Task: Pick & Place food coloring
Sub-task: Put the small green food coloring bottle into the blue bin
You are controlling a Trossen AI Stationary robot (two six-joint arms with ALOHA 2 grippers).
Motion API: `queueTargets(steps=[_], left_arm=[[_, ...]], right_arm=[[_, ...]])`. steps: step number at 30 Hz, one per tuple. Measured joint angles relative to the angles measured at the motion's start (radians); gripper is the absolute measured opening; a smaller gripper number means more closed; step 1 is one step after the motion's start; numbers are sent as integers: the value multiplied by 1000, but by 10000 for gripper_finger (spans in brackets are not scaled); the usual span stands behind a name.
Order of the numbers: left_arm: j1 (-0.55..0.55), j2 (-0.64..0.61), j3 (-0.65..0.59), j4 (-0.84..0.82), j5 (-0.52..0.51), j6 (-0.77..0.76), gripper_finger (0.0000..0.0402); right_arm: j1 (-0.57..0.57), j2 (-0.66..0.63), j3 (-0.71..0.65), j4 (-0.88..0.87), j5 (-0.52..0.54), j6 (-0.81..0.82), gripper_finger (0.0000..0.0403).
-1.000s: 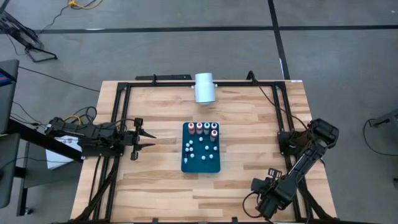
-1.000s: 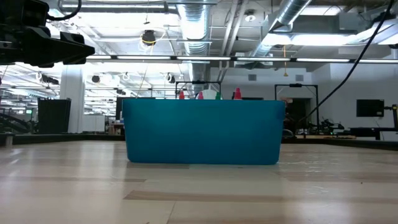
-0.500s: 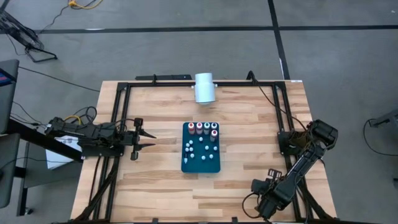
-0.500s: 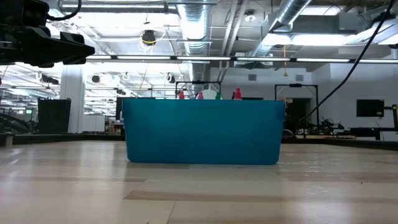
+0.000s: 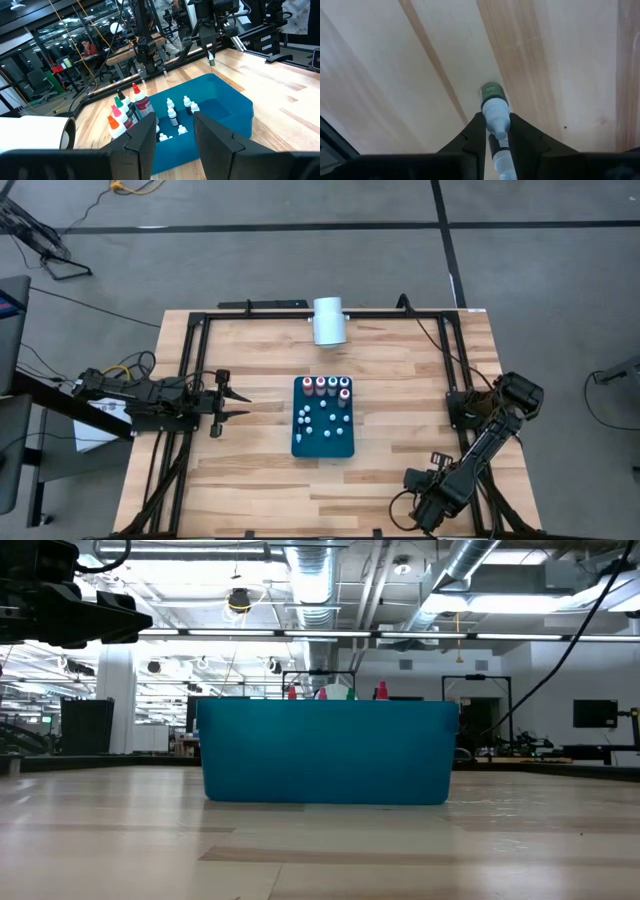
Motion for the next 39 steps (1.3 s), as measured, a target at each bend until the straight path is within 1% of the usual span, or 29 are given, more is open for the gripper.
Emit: queueTargets(steps=[14, 20, 27, 30, 39], left_arm=[[0, 0, 0, 0, 0, 1, 123], [0, 0, 0, 0, 0, 1, 123], [0, 0, 0, 0, 0, 0, 123], [0, 0, 0, 0, 0, 1, 123], [0, 0, 0, 0, 0, 0, 123]], right_arm=[[-13, -3, 0, 25, 3, -3, 58], [-26, -4, 0, 28, 20, -52, 57], [-34, -4, 0, 30, 24, -54, 58], [-34, -4, 0, 39, 27, -53, 68], [-34, -4, 0, 43, 27, -52, 127]])
